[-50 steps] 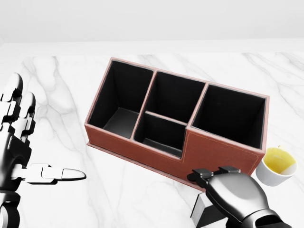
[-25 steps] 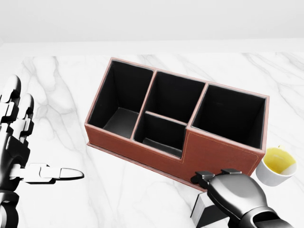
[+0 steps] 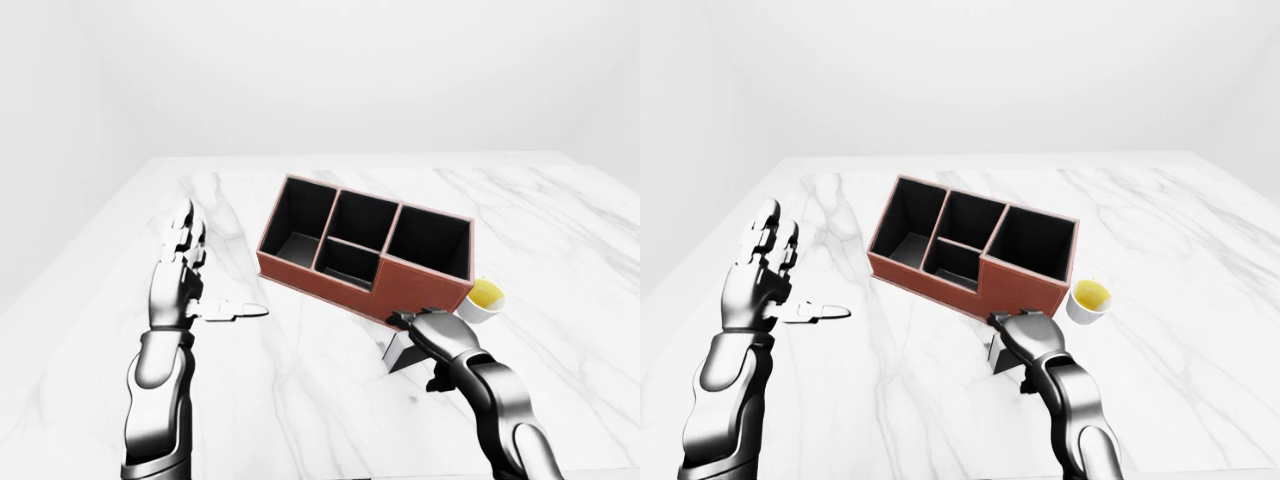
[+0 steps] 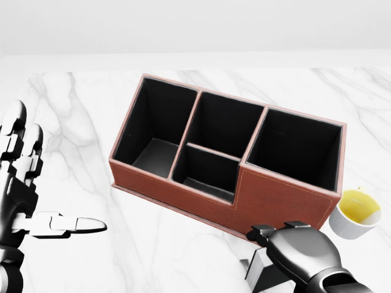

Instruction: Pick up the book and place it in the right compartment of the caddy.

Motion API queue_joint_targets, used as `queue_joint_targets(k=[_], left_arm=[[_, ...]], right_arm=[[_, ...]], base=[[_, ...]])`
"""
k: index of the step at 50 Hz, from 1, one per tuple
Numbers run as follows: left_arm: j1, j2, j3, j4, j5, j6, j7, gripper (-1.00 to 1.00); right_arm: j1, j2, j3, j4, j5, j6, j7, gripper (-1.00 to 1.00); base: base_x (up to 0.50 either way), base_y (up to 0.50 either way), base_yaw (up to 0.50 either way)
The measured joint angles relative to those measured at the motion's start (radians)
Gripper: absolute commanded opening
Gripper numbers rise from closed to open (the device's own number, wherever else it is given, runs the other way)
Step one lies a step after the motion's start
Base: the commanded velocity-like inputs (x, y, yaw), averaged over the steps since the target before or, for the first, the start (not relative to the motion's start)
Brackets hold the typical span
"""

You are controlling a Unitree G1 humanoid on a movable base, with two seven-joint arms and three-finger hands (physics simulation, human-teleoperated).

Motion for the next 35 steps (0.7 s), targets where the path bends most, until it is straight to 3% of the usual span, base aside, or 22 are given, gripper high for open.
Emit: queue_joint_targets(k=[27,35], left_arm=[[0.001,0.005,0.012,0.017,-0.01,0.0,-0.002,1.0],[0.003,0.006,0.015,0.019,-0.013,0.0,-0.002,1.0]], right_arm=[[-0.026,-0.009,0.002,0.053,-0.02,0.0,0.001,0.46],[-0.048,-0.016,-0.001,0.091,-0.025,0.0,-0.001,0.7]], base=[[0.0,0.0,0.0],[0.0,0.0,0.0]])
